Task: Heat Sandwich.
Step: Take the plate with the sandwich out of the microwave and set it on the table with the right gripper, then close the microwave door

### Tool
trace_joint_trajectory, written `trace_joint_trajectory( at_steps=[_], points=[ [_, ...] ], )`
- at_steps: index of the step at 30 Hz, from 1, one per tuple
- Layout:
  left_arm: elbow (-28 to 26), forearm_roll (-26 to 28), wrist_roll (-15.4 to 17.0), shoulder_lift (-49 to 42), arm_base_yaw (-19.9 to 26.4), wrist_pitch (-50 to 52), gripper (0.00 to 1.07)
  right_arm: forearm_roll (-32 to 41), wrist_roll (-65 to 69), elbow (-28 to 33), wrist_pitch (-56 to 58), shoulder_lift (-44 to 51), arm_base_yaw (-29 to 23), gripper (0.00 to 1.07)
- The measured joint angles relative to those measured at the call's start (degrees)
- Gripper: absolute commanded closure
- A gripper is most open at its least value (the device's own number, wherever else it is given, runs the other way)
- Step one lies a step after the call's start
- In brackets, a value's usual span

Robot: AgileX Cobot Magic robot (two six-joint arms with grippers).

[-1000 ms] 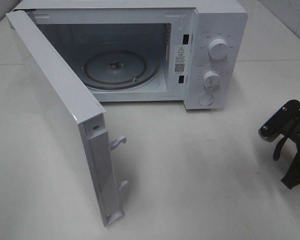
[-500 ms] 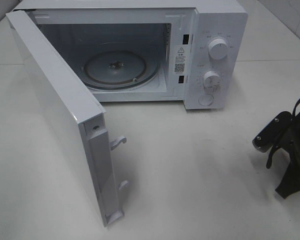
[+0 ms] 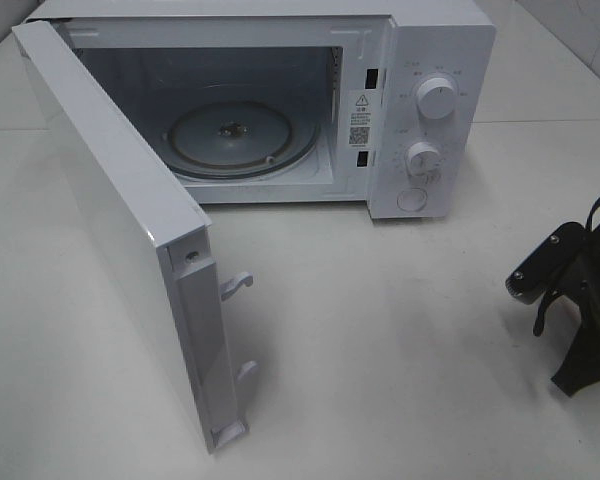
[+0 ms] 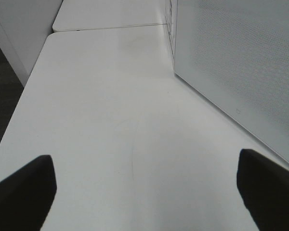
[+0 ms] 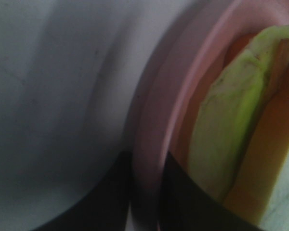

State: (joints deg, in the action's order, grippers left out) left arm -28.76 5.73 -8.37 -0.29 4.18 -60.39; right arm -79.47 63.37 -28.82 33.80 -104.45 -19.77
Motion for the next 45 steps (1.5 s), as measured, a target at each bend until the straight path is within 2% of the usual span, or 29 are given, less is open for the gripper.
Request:
trace_joint_trajectory(
  at_steps=[2, 3, 4, 7, 10, 11, 15, 16, 17, 19, 20, 22, 25, 26, 28, 30, 32, 38, 45],
  points=[
    [0.0, 0.0, 0.0, 0.0, 0.0, 0.0, 0.11, 0.6, 0.0, 0.0, 0.0, 1.4, 0.0, 0.64],
    [0.0, 0.0, 0.0, 0.0, 0.0, 0.0, 0.11, 0.6, 0.0, 0.0, 0.0, 1.4, 0.0, 0.64],
    [0.0, 0.0, 0.0, 0.0, 0.0, 0.0, 0.11, 1.0, 0.0, 0.0, 0.0, 2.2, 0.0, 0.56],
    [0.0, 0.0, 0.0, 0.0, 0.0, 0.0, 0.11, 3.7, -0.3, 0.1, 0.2, 5.6, 0.0, 0.43],
    [0.0, 0.0, 0.0, 0.0, 0.0, 0.0, 0.11, 6.5, -1.4, 0.1, 0.3, 7.3, 0.0, 0.40],
    [0.0, 0.0, 0.0, 0.0, 0.0, 0.0, 0.11, 10.0, -3.8, 0.1, 0.3, 9.3, 0.0, 0.39],
    [0.0, 0.0, 0.0, 0.0, 0.0, 0.0, 0.11, 15.0, -8.2, 0.1, 0.4, 12.7, 0.0, 0.39],
    [0.0, 0.0, 0.0, 0.0, 0.0, 0.0, 0.11, 18.7, -11.9, 0.2, 0.5, 15.2, 0.0, 0.39],
    [0.0, 0.0, 0.0, 0.0, 0.0, 0.0, 0.11, 18.7, -11.9, 0.2, 0.5, 15.2, 0.0, 0.39],
    [0.0, 0.0, 0.0, 0.0, 0.0, 0.0, 0.11, 23.1, -15.7, 0.2, 0.5, 18.3, 0.0, 0.39],
    [0.0, 0.0, 0.0, 0.0, 0.0, 0.0, 0.11, 27.9, -19.3, 0.2, 0.5, 21.3, 0.0, 0.39],
    [0.0, 0.0, 0.0, 0.0, 0.0, 0.0, 0.11, 29.9, -21.0, 0.2, 0.5, 23.0, 0.0, 0.38],
    [0.0, 0.0, 0.0, 0.0, 0.0, 0.0, 0.11, 38.8, -29.0, 0.2, 2.2, 29.7, 0.0, 0.33],
    [0.0, 0.0, 0.0, 0.0, 0.0, 0.0, 0.11, 38.8, -29.0, 0.2, 2.2, 29.7, 0.0, 0.33],
    [0.0, 0.0, 0.0, 0.0, 0.0, 0.0, 0.11, 44.9, -34.5, -0.1, 5.1, 34.6, 0.0, 0.30],
    [0.0, 0.0, 0.0, 0.0, 0.0, 0.0, 0.11, 46.5, -36.2, -0.5, 6.2, 36.3, 0.0, 0.29],
    [0.0, 0.0, 0.0, 0.0, 0.0, 0.0, 0.11, 51.6, -41.2, -2.6, 10.3, 41.1, 0.0, 0.29],
    [0.0, 0.0, 0.0, 0.0, 0.0, 0.0, 0.11, 59.6, -47.7, -8.2, 18.0, 49.4, 0.0, 0.31],
    [0.0, 0.0, 0.0, 0.0, 0.0, 0.0, 0.11, 64.5, -50.1, -10.1, 23.3, 57.6, 0.0, 0.31]
  ],
)
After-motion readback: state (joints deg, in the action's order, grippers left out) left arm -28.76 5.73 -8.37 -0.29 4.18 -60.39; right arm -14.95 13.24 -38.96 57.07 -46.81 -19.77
